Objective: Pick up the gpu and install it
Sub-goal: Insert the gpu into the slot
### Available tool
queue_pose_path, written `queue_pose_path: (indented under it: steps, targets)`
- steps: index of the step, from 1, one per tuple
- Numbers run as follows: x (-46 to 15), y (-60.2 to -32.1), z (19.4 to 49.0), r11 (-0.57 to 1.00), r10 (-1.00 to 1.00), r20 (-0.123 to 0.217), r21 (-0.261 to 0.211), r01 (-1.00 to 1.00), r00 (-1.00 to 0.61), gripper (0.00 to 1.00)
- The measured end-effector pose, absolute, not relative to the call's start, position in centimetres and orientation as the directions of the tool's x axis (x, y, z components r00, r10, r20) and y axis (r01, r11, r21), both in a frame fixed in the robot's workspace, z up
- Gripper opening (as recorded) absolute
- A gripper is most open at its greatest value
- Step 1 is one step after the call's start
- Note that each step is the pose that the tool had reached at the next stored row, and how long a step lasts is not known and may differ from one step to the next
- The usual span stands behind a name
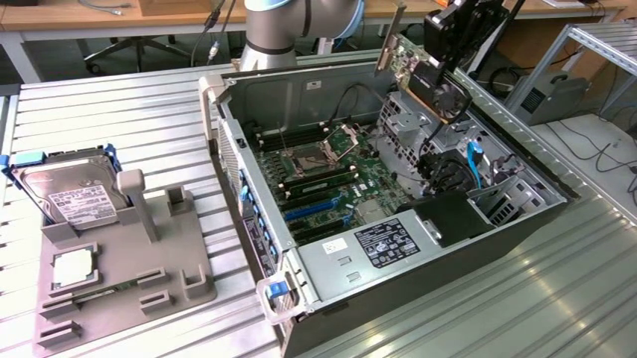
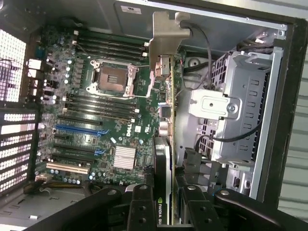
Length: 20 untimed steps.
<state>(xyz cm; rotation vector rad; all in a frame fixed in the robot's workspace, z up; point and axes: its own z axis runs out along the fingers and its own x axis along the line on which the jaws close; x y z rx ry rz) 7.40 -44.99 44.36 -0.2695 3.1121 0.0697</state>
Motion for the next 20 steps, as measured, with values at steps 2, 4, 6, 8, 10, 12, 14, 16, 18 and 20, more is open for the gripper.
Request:
queue_pose_path:
  steps: [2,4,6,8,10,12,14,16,18,20]
  targets:
    - [7.38,-44.99,44.36,0.978,-0.201,-0.021,0.043,-0.202,-0.979,0.27]
    - [7.37,-44.99,44.36,0.972,-0.23,-0.021,0.043,-0.231,-0.973,0.27]
    - [7.36,-44.99,44.36,0.966,-0.255,-0.021,0.043,-0.255,-0.967,0.27]
    - [7.35,-44.98,44.36,0.959,-0.279,-0.021,0.043,-0.28,-0.96,0.27]
    - [7.34,-44.98,44.36,0.951,-0.305,-0.021,0.043,-0.305,-0.952,0.27]
    - [7.34,-44.98,44.36,0.943,-0.328,-0.021,0.043,-0.329,-0.944,0.27]
    - [7.34,-44.98,44.36,0.934,-0.354,-0.021,0.043,-0.355,-0.935,0.27]
    - [7.33,-44.98,44.36,0.924,-0.38,-0.021,0.043,-0.381,-0.925,0.27]
    - [7.33,-44.98,44.36,0.912,-0.406,-0.021,0.043,-0.407,-0.913,0.27]
    - [7.33,-44.98,44.36,0.9,-0.434,-0.021,0.043,-0.435,-0.901,0.27]
